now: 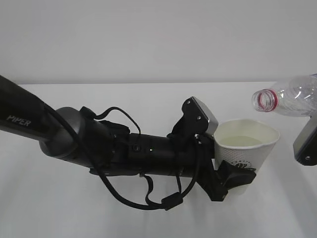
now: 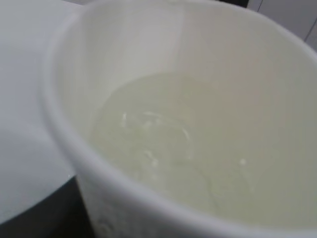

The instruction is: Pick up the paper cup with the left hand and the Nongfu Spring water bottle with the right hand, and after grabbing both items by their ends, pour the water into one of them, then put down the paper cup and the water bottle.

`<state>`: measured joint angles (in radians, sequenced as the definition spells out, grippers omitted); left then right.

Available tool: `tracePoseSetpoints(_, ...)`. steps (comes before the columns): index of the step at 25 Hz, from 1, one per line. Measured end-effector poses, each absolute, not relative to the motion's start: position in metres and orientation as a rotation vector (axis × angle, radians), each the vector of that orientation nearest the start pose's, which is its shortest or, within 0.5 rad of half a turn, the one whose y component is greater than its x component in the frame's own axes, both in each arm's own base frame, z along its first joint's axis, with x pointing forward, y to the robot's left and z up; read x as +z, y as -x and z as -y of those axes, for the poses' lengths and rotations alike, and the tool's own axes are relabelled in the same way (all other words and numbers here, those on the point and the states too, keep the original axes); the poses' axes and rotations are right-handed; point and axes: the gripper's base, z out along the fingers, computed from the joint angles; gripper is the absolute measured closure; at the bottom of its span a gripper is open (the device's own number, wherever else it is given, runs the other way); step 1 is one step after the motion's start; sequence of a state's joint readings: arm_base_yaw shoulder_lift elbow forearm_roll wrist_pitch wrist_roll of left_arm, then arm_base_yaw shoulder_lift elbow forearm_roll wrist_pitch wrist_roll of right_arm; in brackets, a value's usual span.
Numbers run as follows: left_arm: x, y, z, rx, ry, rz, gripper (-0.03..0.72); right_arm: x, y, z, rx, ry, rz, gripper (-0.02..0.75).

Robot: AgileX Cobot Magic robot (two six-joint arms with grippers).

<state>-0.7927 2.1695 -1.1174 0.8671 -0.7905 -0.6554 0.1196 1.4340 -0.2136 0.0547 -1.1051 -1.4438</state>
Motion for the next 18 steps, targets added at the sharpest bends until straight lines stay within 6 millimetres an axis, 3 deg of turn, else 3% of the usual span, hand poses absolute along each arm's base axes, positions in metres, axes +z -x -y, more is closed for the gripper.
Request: tracePoseSetpoints(18,0.1134,-0.2624,0.3360,-1.056,-1.145,-1.672,0.189,0.1875,-0.2157,-0.0223,-0.688,0.824,-1.422,0.325)
